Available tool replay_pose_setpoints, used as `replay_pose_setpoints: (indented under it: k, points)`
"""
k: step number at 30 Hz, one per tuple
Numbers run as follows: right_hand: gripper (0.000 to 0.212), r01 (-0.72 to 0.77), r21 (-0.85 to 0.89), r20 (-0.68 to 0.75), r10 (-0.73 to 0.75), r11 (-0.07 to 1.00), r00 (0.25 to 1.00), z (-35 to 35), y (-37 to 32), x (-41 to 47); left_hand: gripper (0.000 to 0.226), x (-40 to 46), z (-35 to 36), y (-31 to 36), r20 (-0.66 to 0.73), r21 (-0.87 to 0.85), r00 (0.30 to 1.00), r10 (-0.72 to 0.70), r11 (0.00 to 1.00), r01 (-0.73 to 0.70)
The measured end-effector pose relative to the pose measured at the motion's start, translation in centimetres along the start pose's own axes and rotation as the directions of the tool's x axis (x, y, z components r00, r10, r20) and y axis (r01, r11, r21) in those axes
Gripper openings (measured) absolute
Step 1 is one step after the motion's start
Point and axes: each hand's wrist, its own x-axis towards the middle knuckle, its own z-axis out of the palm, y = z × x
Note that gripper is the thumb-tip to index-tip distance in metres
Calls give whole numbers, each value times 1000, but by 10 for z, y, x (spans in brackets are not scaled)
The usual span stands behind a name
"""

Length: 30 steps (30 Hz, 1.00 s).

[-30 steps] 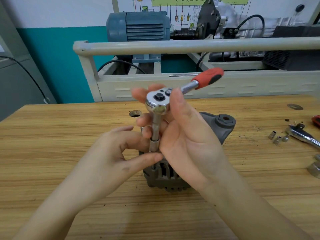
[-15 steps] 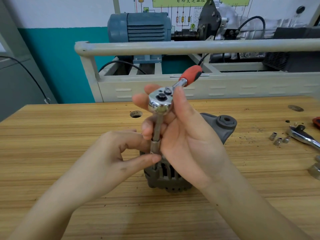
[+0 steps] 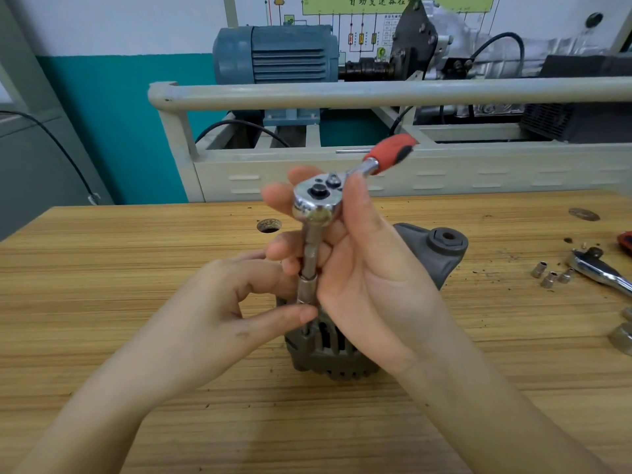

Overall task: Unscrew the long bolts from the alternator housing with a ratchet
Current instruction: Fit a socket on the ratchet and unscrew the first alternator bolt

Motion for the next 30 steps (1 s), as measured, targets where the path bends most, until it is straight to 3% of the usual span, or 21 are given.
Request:
replay_pose_setpoints:
  k: [9, 14, 19, 26, 30]
  points:
    - [26, 115, 0, -94, -114, 993, 989, -1, 1, -5, 37, 2, 7, 6, -124, 46, 992, 5, 999, 1]
    - [23, 55, -65, -44, -58, 996, 997, 3, 1, -3, 37, 1, 5, 6, -133, 66, 991, -24, 997, 33]
    - [31, 14, -32, -25, -15, 999, 1000, 0, 1, -2, 31, 1, 3, 3, -34, 23, 999, 2, 1000, -1]
    - [27, 120, -7, -96, -121, 993, 988, -2, -1, -5, 39, 2, 10, 5, -155, 41, 988, -7, 999, 13]
    - [24, 89, -41, -70, -92, 995, 993, 0, 0, -4, 37, 2, 9, 6, -164, 38, 986, -14, 999, 21]
